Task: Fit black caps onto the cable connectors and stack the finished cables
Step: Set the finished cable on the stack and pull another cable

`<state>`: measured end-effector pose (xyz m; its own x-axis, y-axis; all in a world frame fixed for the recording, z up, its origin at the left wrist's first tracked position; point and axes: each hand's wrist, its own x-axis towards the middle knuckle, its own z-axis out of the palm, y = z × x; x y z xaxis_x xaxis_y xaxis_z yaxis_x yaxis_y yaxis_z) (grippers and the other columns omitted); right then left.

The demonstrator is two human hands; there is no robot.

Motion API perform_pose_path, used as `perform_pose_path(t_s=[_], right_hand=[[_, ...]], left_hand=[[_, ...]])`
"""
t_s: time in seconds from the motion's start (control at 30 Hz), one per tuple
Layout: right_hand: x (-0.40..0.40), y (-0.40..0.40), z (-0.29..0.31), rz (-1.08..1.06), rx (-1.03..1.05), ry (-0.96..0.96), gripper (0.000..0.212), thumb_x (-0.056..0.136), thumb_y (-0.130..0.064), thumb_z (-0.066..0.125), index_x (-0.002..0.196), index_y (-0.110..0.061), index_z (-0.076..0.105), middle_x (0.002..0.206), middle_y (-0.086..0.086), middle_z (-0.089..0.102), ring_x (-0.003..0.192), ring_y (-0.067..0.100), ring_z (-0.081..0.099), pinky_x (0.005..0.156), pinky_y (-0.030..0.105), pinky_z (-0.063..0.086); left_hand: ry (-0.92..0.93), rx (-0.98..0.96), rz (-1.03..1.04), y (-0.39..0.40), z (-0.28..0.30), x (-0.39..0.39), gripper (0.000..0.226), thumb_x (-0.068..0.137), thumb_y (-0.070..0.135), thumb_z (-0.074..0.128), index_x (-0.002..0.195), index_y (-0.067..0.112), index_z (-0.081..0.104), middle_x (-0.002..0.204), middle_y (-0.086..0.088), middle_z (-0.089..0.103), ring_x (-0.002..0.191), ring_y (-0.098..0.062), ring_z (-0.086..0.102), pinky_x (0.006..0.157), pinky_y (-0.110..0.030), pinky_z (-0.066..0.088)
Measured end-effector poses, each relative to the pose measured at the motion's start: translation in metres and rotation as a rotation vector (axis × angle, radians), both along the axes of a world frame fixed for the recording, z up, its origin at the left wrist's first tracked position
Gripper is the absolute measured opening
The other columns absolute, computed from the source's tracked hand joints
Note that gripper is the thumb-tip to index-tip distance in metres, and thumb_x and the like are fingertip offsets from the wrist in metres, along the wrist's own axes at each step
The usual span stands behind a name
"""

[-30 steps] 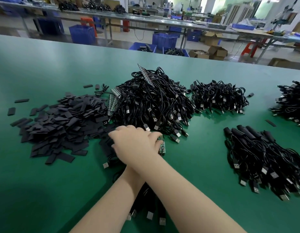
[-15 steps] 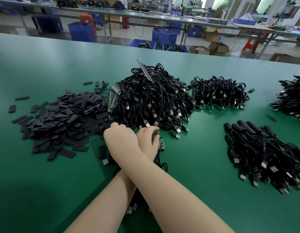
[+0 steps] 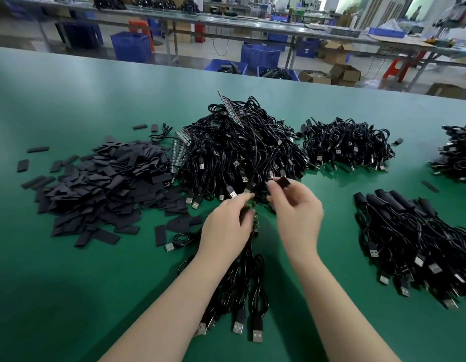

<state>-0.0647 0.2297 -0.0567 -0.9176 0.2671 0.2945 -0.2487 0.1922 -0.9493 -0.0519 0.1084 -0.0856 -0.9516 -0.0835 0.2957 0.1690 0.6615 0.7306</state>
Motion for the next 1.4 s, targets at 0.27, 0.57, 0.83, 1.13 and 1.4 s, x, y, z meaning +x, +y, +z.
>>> perform_pose_path(t_s=[0.27,0.57,0.83,1.13,1.4], right_hand=[[0.011,0.020,-0.030,0.052,-0.109,-0.175,0.014,0.090,-0.022,0.072,0.097,-0.035,0.072,0.073,0.000,0.070,0.068,0.012,0.070,0.075,0.032,0.057],[0.015,0.017,-0.031,0.069,-0.198,-0.193,0.011,0.096,-0.024,0.065,0.095,-0.029,0.075,0.085,-0.010,0.074,0.073,0.008,0.072,0.067,0.021,0.055],[0.019,0.018,-0.025,0.091,-0.247,-0.191,0.013,0.091,-0.018,0.071,0.089,-0.031,0.075,0.082,-0.005,0.076,0.075,0.010,0.072,0.065,0.015,0.052],[0.020,0.018,-0.023,0.159,-0.279,-0.212,0.015,0.088,-0.016,0.075,0.093,-0.030,0.074,0.082,-0.003,0.077,0.078,0.012,0.074,0.067,0.016,0.053],[0.019,0.019,-0.022,0.196,-0.245,-0.195,0.040,0.083,-0.014,0.078,0.075,-0.053,0.075,0.083,-0.006,0.077,0.080,0.010,0.074,0.069,0.015,0.054]], left_hand=[[0.143,0.035,-0.015,-0.001,0.001,0.004,0.023,0.089,0.011,0.066,0.083,0.033,0.063,0.085,0.026,0.060,0.090,0.001,0.056,0.074,-0.006,0.041],[0.116,0.024,-0.070,0.003,0.001,0.003,0.024,0.087,0.021,0.071,0.110,0.027,0.075,0.117,0.014,0.060,0.111,0.015,0.039,0.092,0.006,0.022],[0.068,0.019,-0.076,0.000,0.001,0.004,0.029,0.083,0.031,0.075,0.112,0.032,0.073,0.116,0.022,0.053,0.109,0.019,0.034,0.090,0.008,0.019],[0.043,-0.028,-0.074,0.001,0.002,0.005,0.030,0.090,0.028,0.068,0.119,0.029,0.070,0.130,0.008,0.060,0.123,-0.001,0.045,0.093,-0.001,0.022],[0.013,-0.012,-0.105,-0.001,0.000,0.002,0.030,0.093,0.029,0.064,0.122,0.029,0.068,0.133,0.007,0.059,0.125,-0.002,0.044,0.099,-0.017,0.029]])
